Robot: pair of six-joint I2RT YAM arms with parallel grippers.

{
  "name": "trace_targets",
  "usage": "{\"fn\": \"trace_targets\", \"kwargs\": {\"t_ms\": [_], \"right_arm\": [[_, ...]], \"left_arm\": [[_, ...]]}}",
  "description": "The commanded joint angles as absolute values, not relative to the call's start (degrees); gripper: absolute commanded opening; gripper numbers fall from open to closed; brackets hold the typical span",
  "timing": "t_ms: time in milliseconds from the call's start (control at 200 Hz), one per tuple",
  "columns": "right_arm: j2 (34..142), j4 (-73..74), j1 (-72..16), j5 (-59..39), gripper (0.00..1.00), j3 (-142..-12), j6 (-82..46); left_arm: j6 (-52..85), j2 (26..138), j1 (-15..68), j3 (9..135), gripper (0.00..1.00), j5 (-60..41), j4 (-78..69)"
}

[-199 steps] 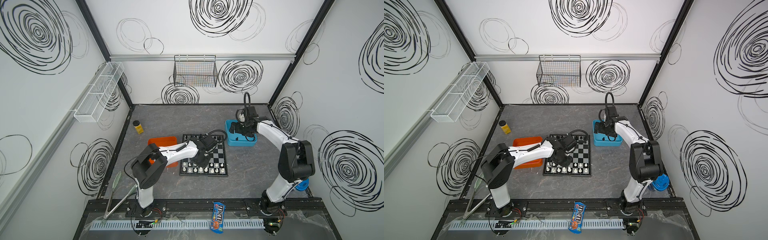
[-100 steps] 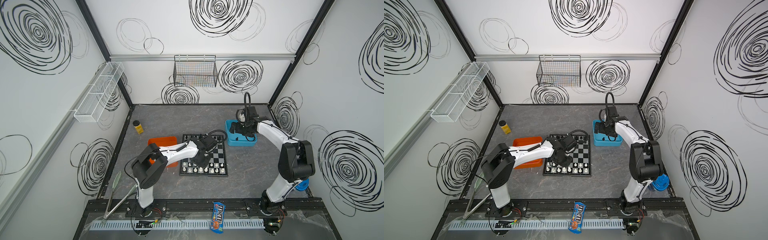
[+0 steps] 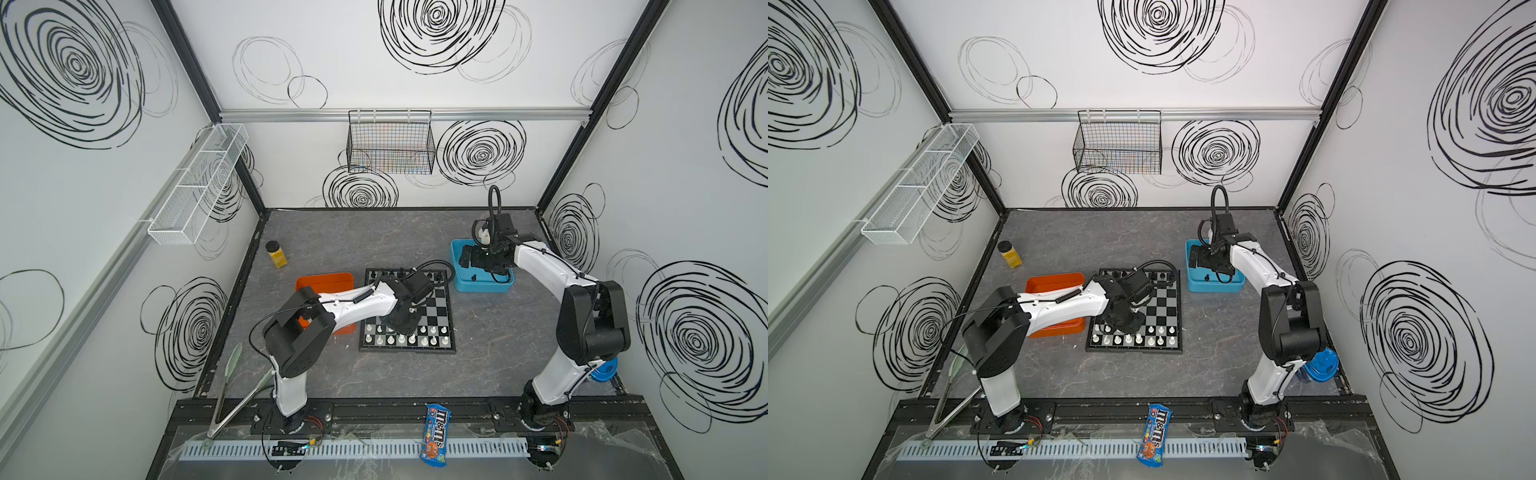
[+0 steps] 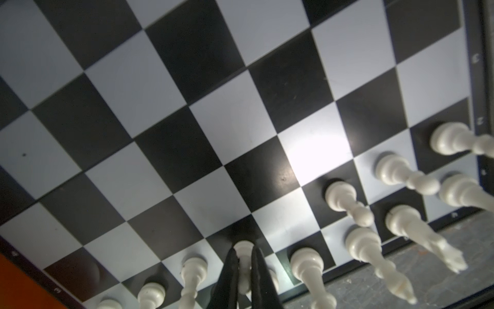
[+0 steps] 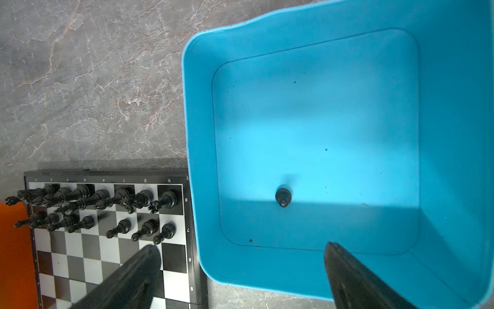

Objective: Set up the chess pieces on the board
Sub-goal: 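Lower the white pawn onto a near-rank square and open the left gripper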

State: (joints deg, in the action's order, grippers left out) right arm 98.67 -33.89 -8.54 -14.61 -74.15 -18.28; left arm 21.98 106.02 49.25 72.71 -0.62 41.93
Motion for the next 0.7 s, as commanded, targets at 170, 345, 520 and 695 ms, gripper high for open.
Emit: {"fn": "trace_targets", "kwargs": {"t_ms": [170, 345, 520, 695], "right_arm": [[97.5, -33.5, -8.2, -14.5, 1.00, -73.4, -18.1], [97.3, -33.4, -8.1, -14.3, 1.00, -73.3, -18.1], [97.3, -33.3, -8.1, -14.5, 1.00, -73.2, -18.1], [97.2, -33.4, -8.1, -14.4, 1.00, -73.4, -18.2]], "left_arm": [[22.6, 106.2, 49.9, 74.4, 0.14, 1.2, 43.3], [22.6, 106.3, 50.1, 74.4, 0.18, 0.9, 43.1], [22.6, 106.3, 50.2, 74.5, 0.22, 0.5, 43.0], [22.8, 105.8, 50.1, 74.7, 0.27, 0.3, 43.0]]}}
